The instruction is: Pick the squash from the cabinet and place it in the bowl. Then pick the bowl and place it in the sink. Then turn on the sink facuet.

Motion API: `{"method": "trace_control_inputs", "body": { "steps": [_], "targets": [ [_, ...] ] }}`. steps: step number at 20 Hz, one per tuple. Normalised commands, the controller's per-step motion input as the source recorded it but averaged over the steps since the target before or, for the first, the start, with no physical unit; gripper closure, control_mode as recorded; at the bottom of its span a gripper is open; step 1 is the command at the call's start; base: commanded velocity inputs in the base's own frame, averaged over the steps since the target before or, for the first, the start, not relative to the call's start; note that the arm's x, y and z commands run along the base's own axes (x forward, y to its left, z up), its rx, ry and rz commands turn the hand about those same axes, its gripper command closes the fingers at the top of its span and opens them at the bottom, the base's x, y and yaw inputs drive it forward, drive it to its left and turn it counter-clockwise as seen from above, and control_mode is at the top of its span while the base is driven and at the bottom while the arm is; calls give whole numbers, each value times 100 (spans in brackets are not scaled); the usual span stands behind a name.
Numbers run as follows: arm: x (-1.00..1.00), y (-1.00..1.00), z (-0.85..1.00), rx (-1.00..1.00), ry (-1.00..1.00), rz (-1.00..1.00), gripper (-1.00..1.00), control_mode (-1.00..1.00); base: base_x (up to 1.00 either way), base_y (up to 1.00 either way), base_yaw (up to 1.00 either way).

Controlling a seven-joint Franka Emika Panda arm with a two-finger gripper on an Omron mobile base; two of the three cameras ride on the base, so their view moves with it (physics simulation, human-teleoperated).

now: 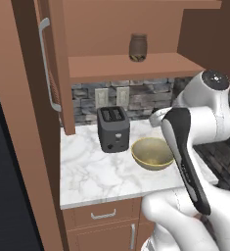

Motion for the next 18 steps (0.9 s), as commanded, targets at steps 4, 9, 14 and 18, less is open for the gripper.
{"method": "trace_control_inputs", "body": {
  "steps": [4, 9, 14, 18],
  "targets": [
    [20, -34, -100, 0, 10, 0, 100, -100, 0, 0, 0],
    [58, -24, -100, 0, 0, 0, 100, -100, 0, 0, 0],
    [42, -21, -74, 0, 0, 0, 100, -100, 0, 0, 0],
    [47, -4, -58, 0, 0, 6, 100, -100, 0, 0, 0]
  ]
}}
